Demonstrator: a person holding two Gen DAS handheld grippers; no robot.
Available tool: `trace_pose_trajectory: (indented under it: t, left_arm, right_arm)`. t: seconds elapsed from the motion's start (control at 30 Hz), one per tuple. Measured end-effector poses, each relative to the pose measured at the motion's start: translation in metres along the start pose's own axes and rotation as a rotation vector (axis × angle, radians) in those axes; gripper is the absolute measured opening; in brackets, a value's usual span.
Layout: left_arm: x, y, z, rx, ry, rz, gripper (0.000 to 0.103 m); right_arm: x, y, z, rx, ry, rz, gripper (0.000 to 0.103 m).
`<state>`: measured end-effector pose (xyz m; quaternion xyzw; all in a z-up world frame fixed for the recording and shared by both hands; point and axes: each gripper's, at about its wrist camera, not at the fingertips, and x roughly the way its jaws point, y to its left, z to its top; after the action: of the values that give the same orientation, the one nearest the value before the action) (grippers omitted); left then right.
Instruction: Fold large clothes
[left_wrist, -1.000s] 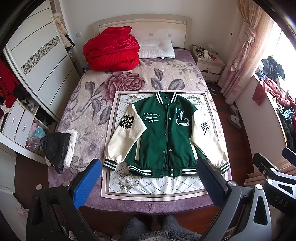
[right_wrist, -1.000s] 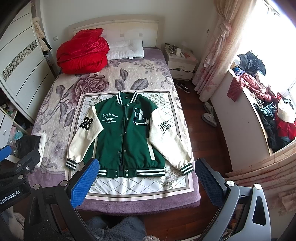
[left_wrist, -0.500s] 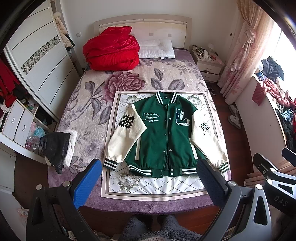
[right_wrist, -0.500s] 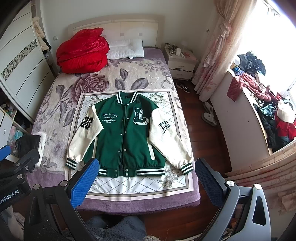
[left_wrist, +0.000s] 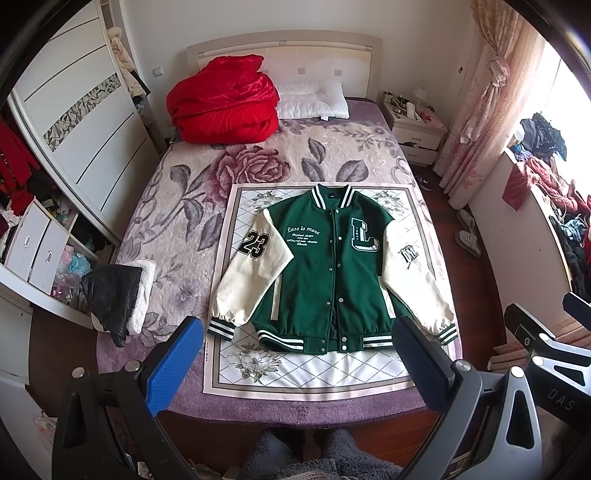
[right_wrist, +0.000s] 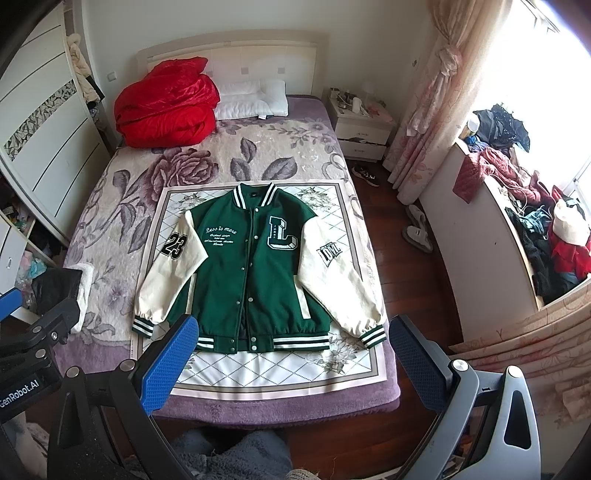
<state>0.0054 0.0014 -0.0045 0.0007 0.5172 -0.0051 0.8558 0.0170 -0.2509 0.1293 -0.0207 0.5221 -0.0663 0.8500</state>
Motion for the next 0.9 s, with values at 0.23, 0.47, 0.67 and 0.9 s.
trace_pose_trajectory:
  t: [0.23,0.47,0.67,0.9]
  left_arm:
    - [-0.002,0.002,0.001,0.000,-0.001,0.001,0.103]
    - [-0.004,0.003,0.002,0.001,-0.003,0.000,0.103]
    - [-0.019,0.006,0.016,0.000,-0.010,-0.004,0.103]
    - [-0.019,0.005,0.019,0.000,-0.009,-0.008,0.103]
  right_arm:
    - [0.004,0.000,-0.002,0.000,-0.001,0.000,0.103]
    - [0.001,0.003,-0.001,-0.002,-0.001,0.000,0.103]
    - [0.004,0.005,0.001,0.000,-0.004,-0.003,0.103]
    - [0.002,0.008,0.000,0.002,-0.001,-0.005,0.103]
